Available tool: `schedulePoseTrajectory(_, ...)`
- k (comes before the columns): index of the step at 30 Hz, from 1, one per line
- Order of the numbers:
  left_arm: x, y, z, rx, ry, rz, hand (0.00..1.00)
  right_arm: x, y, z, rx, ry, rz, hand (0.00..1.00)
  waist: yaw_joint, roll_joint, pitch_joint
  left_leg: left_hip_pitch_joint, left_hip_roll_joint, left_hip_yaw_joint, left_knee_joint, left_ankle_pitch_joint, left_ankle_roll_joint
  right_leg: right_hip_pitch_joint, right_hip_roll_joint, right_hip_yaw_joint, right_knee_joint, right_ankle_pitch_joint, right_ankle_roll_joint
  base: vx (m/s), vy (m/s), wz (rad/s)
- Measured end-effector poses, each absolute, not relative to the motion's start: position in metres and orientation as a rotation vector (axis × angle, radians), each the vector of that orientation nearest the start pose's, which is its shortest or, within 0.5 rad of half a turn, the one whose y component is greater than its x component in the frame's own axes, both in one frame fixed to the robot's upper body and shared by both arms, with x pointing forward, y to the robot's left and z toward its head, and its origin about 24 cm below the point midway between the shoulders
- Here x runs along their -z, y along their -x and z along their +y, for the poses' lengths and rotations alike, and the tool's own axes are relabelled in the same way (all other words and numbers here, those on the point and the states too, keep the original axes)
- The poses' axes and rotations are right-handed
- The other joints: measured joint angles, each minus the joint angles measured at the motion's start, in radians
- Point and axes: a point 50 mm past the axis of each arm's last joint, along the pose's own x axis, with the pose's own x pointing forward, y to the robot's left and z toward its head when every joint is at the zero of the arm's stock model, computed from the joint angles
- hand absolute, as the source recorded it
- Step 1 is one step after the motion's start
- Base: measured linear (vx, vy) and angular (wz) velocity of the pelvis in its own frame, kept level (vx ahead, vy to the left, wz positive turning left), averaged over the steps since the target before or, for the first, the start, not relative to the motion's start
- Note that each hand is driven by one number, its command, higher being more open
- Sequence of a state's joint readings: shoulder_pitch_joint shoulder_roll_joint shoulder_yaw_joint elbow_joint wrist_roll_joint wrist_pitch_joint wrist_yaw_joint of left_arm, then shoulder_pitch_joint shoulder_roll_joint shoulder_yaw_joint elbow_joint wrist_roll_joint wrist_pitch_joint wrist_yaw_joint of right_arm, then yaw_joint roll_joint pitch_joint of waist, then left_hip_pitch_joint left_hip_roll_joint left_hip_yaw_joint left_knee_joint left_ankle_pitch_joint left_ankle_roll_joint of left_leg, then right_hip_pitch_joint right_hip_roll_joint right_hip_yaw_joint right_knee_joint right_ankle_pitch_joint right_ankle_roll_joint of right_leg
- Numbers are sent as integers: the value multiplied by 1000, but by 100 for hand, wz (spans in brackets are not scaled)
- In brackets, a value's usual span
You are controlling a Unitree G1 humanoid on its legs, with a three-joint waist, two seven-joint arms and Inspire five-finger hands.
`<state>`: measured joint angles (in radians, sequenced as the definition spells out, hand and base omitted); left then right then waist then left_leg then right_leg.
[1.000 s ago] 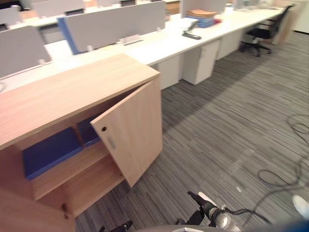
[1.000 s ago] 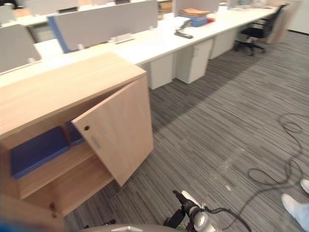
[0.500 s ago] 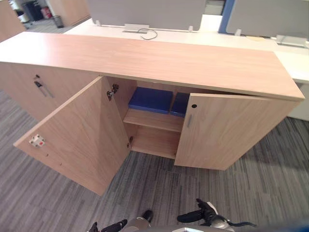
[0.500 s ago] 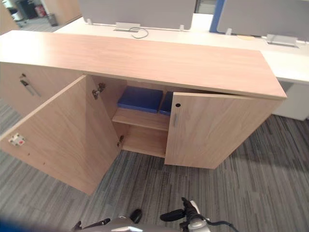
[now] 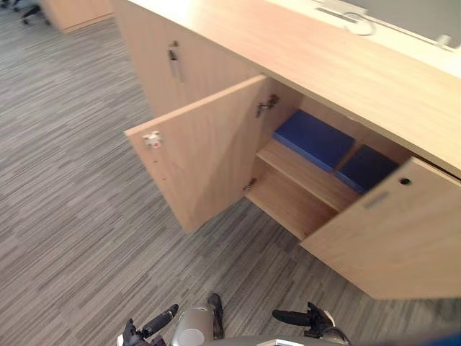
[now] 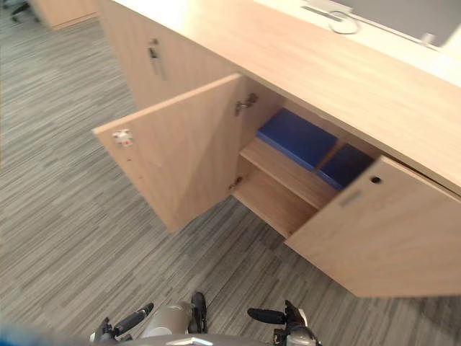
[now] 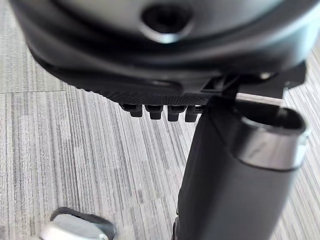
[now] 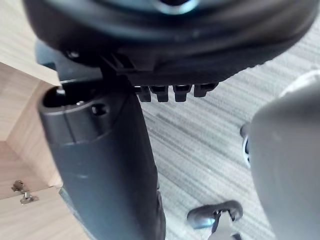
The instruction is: Walk over to the cabinet, pick up the folder, carry it to the office cabinet, place the folder inside the office cabinet, then close the office cabinet door
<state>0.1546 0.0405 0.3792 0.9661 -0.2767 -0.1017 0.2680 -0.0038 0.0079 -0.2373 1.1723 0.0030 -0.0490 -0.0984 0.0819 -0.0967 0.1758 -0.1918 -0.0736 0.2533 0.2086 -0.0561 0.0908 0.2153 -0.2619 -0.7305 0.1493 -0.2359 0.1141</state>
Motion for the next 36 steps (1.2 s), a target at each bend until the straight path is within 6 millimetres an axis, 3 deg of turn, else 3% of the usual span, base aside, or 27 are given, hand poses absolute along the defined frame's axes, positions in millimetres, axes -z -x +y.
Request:
schedulePoseTrajectory(4, 150, -72, 231, -855, 280, 942, 100, 163, -108, -179, 312, -97, 1090, 100, 1, 37, -7, 103, -61, -62, -239, 124, 5, -1, 11, -7, -16, 14, -15, 52, -7, 54)
schedulePoseTrajectory(5, 147, -78, 230, -850, 286, 914, 100, 162, -111, -179, 312, -97, 1079, 100, -6, 46, -11, 119, -68, -88, -301, 163, 3, 0, 20, -15, -22, 28, 3, 28, -14, 39)
schedulePoseTrajectory(7, 143, -86, 230, -837, 286, 872, 100, 162, -112, -178, 311, -98, 1079, 100, -12, 48, -11, 117, -66, -113, -304, 170, 2, 10, 24, -35, -26, 39, 21, -1, -37, 44)
schedulePoseTrajectory(11, 131, -98, 234, -799, 225, 796, 100, 162, -111, -179, 316, -95, 1077, 100, -28, 49, -15, 130, -60, -126, -305, 170, -3, 32, 38, -43, -36, 44, 13, -26, -52, 12)
schedulePoseTrajectory(15, 104, -127, 246, -738, 128, 642, 100, 162, -110, -180, 311, -88, 1077, 100, -44, 59, -17, 132, -53, -115, -305, 155, -19, 34, 46, -38, -49, 50, 1, -14, -10, -9)
schedulePoseTrajectory(21, 60, -177, 282, -666, -43, 446, 100, 163, -103, -186, 292, -73, 1088, 100, -81, 80, -34, 169, -32, -51, -305, 120, -22, 43, 55, 4, -59, 82, -46, 16, 3, -32)
schedulePoseTrajectory(27, 8, -221, 324, -658, -158, 274, 100, 163, -103, -184, 267, -80, 1086, 100, -93, 74, -44, 204, -6, -2, -299, 114, -20, 45, 65, 39, -58, 119, -54, 51, -5, -28)
schedulePoseTrajectory(32, -16, -234, 357, -708, -179, 240, 100, 163, -100, -187, 283, -103, 1087, 100, -95, 91, -57, 231, 45, 20, -298, 116, -22, 31, 88, 84, -12, 156, -58, 38, -29, -21)
schedulePoseTrajectory(33, -21, -236, 364, -718, -194, 238, 100, 163, -98, -191, 289, -98, 1087, 100, -96, 106, -60, 232, 72, 21, -297, 117, -24, 2, 91, 101, 39, 147, -57, 32, -64, -26)
schedulePoseTrajectory(34, -23, -235, 372, -733, -211, 255, 100, 162, -99, -194, 292, -93, 1079, 100, -98, 123, -61, 231, 100, 21, -297, 119, -27, -23, 112, 117, 18, 75, -51, 16, -73, -25)
schedulePoseTrajectory(35, -25, -235, 375, -741, -215, 261, 100, 162, -99, -195, 297, -96, 1076, 100, -98, 125, -60, 232, 110, 24, -297, 123, -33, -27, 124, 116, -28, 65, -52, -45, -133, -17)
schedulePoseTrajectory(36, -27, -238, 378, -748, -218, 272, 100, 161, -99, -196, 300, -95, 1068, 100, -97, 118, -64, 231, 118, 30, -297, 130, -49, -37, 137, 118, -136, 96, -65, -122, -120, 0)
